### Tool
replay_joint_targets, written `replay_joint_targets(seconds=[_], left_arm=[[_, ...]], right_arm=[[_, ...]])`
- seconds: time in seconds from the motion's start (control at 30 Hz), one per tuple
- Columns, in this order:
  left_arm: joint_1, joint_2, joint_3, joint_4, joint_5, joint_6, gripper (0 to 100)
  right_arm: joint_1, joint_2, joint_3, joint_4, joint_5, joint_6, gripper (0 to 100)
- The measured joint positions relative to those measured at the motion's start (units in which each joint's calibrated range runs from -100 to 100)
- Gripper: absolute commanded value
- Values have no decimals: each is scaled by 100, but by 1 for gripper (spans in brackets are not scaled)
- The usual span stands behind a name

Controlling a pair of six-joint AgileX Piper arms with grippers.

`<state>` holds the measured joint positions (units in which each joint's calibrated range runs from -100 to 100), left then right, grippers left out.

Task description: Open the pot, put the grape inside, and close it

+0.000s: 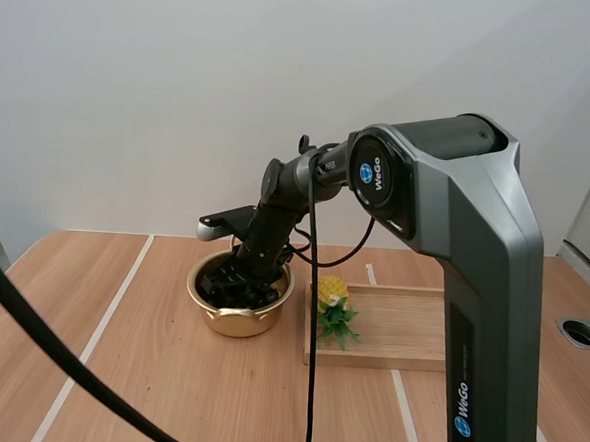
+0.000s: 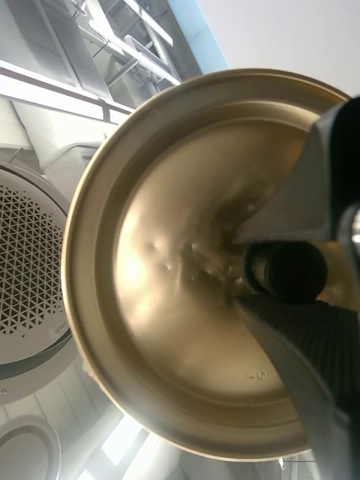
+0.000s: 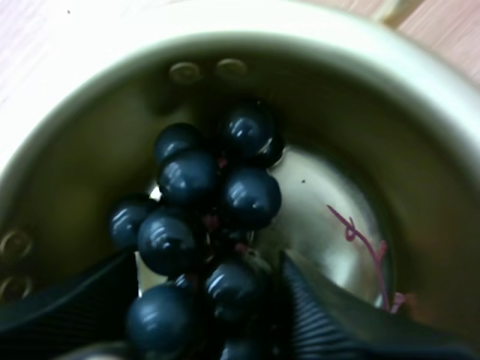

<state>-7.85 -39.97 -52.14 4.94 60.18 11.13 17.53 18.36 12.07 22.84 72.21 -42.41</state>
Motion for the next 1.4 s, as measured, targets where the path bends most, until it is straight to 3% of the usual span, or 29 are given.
replay_joint_targets(seconds=[0.47,0.77,1.4], left_arm=[[0,0,0,0,72,0,0],[0,0,0,0,72,0,0],[0,0,0,0,72,0,0]], right_arm=[[0,-880,-388,26,383,142,100],[-105,-2157,-481,-491,328,581,100],[-1858,-5662,-481,-586,-811,918,100]])
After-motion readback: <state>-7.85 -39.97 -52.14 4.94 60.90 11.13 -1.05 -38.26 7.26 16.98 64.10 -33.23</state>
